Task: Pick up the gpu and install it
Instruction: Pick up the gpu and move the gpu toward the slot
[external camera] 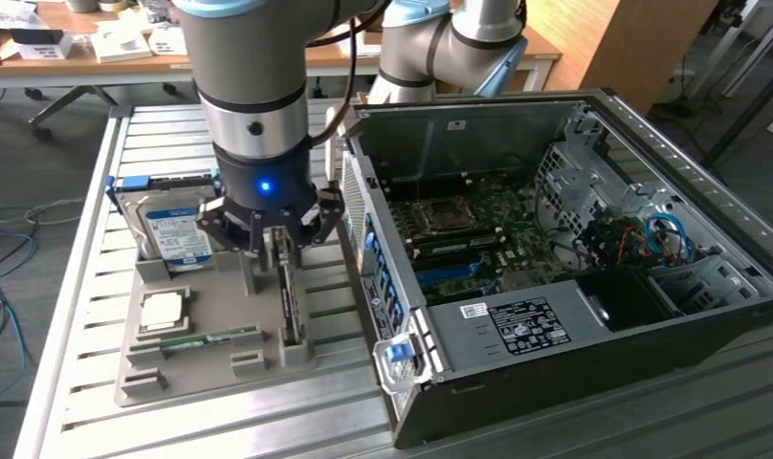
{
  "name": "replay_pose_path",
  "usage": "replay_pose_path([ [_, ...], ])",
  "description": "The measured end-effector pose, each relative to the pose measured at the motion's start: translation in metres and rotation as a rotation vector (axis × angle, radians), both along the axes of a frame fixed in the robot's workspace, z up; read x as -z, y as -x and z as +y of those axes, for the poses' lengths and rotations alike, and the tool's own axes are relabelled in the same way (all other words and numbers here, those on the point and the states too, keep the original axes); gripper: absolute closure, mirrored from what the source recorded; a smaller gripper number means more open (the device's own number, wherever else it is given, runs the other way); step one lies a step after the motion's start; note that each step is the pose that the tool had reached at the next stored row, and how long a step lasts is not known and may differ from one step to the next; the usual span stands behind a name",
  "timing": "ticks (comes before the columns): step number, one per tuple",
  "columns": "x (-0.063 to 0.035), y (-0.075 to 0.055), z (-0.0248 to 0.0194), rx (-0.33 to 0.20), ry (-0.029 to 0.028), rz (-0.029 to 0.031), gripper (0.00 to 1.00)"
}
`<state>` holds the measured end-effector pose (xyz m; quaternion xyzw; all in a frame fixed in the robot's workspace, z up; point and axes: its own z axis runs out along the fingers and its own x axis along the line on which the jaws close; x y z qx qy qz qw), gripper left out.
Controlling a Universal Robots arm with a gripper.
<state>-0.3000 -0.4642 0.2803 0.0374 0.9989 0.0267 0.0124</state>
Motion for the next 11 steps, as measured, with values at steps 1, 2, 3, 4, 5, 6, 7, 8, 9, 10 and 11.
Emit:
replay_pose_path([
  [1,0.0001,-0.0005,0.0000,0.000,0.0000,0.0000,0.57],
  [2,0.0001,-0.0005,0.0000,0.000,0.0000,0.0001,0.57],
  [3,0.0002,-0.0005,0.0000,0.000,0.0002,0.0003,0.57],
  [4,0.0010,-0.0005,0.0000,0.000,0.0000,0.0000,0.57],
  [5,0.0020,-0.0005,-0.0002,0.000,0.0000,0.0001,0.57],
  [6,0.0032,-0.0006,-0.0004,0.000,0.0000,0.0000,0.57],
  [7,0.0045,-0.0005,-0.0005,0.000,0.0000,0.0001,0.57],
  [8,0.0058,-0.0005,-0.0007,0.000,0.0000,0.0001,0.57],
  [9,0.0070,-0.0005,-0.0009,0.000,0.0001,0.0001,0.57],
  [10,0.0082,-0.0006,-0.0012,0.000,0.0001,0.0002,0.57],
  [11,0.0091,-0.0005,-0.0013,0.000,0.0001,0.0001,0.57],
])
